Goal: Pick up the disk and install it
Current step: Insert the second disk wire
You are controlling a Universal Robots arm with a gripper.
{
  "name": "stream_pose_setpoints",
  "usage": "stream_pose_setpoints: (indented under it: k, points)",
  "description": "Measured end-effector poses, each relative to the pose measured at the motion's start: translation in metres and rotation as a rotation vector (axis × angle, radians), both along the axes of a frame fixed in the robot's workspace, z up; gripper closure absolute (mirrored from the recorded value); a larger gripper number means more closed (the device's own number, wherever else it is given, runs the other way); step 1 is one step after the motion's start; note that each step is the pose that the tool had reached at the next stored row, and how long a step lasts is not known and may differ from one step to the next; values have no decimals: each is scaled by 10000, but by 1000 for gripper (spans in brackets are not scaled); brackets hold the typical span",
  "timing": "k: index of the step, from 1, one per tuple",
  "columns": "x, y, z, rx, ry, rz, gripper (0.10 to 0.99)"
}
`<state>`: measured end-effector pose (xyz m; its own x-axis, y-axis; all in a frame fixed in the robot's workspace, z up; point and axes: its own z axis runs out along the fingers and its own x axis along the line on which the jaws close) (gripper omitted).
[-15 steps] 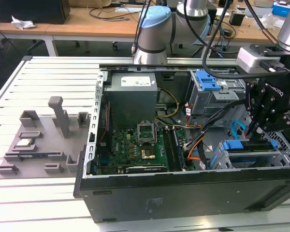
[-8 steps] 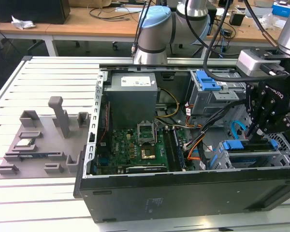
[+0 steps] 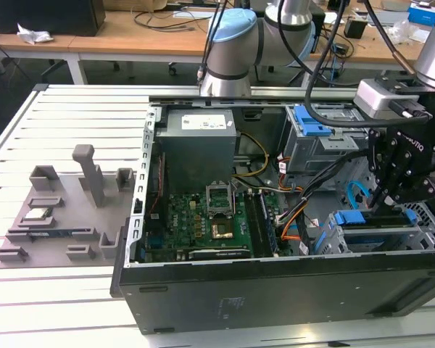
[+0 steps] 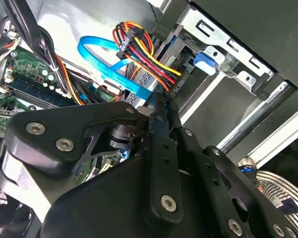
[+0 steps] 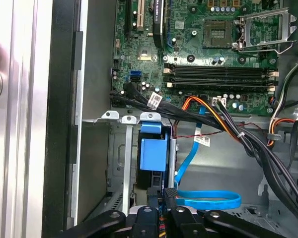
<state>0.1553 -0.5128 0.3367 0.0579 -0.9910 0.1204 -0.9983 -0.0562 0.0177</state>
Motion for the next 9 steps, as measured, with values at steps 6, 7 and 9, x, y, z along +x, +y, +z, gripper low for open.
stream_pose_setpoints:
  k: [6, 7, 9]
  points:
    - [1, 2, -9, -1, 0, 2, 914]
    - [1, 2, -6, -23, 0, 1, 851]
    - [0, 20, 96, -32, 0, 0, 851]
